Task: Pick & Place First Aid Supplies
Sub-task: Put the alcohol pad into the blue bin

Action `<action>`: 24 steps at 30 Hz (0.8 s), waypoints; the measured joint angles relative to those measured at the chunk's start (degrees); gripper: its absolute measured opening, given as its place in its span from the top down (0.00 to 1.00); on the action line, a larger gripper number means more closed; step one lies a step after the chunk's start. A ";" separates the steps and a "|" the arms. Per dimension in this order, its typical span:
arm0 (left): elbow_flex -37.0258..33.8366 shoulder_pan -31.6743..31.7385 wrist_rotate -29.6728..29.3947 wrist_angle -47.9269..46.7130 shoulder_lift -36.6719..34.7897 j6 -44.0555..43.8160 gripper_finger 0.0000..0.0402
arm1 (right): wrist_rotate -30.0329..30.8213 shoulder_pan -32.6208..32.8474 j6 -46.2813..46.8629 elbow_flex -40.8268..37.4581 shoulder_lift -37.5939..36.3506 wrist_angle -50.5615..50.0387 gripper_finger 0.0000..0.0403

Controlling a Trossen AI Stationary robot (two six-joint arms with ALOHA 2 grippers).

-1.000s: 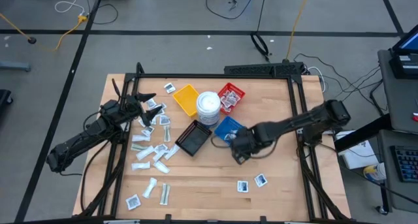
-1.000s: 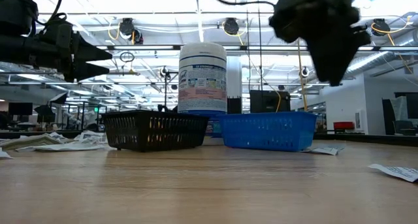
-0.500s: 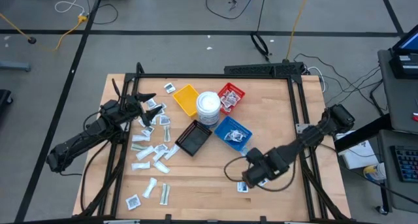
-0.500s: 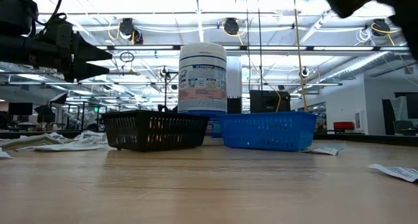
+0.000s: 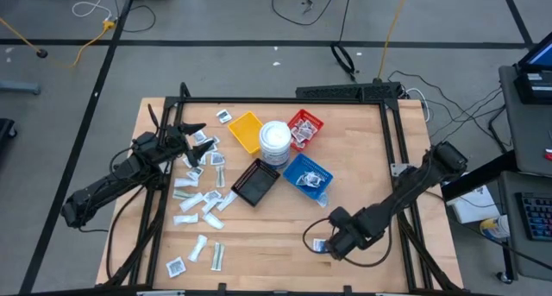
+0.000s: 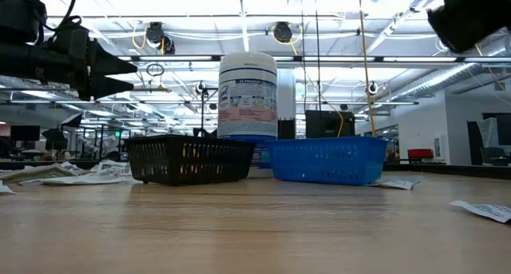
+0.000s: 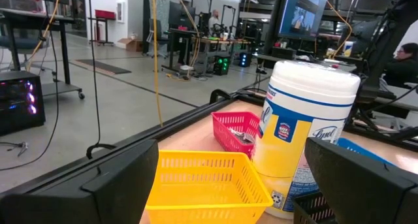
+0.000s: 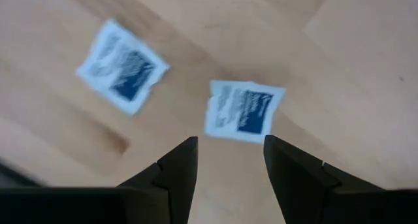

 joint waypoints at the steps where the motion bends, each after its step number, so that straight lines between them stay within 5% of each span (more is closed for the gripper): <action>1: 0.01 -0.02 0.00 0.00 -0.01 0.00 0.02 | -0.02 0.02 0.47 -1.43 0.02 1.55 0.58; 17: 0.01 0.00 -0.01 0.00 0.01 0.00 0.02 | -2.81 -0.61 2.48 -15.29 -0.28 17.08 0.59; 24: 0.00 -0.02 0.00 0.02 0.01 0.00 0.02 | -2.94 -0.59 2.44 -15.40 -0.23 16.51 0.82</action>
